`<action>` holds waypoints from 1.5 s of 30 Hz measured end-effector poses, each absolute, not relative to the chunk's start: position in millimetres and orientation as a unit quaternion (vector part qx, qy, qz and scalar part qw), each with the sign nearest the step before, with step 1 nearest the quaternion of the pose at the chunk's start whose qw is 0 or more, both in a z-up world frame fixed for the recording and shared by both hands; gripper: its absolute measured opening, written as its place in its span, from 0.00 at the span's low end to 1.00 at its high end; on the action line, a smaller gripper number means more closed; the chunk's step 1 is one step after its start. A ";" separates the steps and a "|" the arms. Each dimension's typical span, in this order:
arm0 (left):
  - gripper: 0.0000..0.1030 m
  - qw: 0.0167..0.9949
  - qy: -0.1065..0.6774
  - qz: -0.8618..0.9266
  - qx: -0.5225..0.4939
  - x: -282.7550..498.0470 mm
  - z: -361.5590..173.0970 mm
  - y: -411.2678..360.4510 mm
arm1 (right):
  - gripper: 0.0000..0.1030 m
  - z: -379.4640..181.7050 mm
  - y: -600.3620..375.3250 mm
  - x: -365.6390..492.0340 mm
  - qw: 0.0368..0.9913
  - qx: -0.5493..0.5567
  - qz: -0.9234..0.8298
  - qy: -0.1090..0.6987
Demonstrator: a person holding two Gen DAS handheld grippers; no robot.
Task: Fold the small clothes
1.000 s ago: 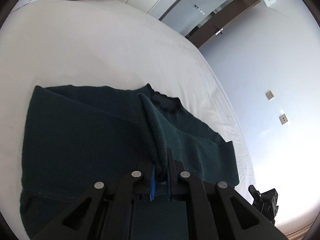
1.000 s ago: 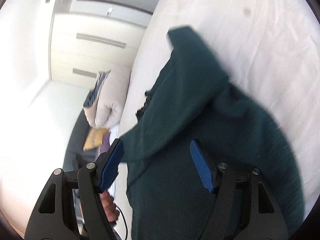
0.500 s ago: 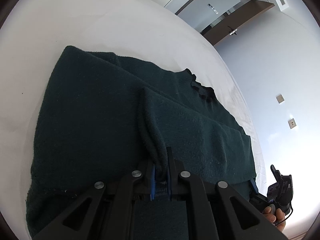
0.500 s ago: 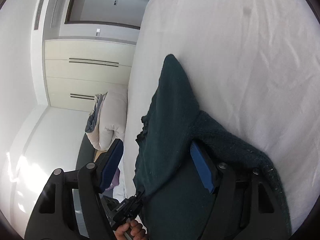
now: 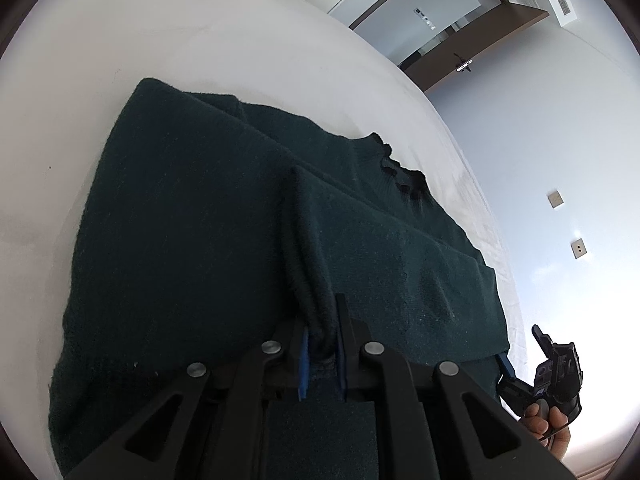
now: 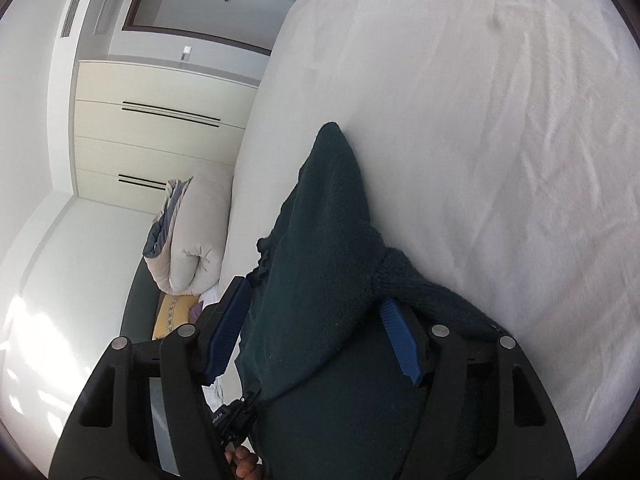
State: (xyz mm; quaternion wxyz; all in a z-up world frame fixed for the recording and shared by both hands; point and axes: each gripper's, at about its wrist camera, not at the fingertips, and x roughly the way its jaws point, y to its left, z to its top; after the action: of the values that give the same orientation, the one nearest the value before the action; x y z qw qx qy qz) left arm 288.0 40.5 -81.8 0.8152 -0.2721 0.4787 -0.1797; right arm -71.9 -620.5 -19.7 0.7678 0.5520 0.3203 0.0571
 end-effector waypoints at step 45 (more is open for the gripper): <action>0.88 0.856 0.468 -0.118 -0.186 57.0 -42.0 109.6 | 0.63 37.3 -620.8 -260.9 0.835 0.376 0.085 0.392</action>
State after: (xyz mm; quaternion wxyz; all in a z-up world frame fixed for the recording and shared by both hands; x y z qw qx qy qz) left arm 57.0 109.6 -42.0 0.8560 -0.1865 0.4676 -0.1178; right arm -260.9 -620.8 37.3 0.8349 0.3763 0.3925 0.0850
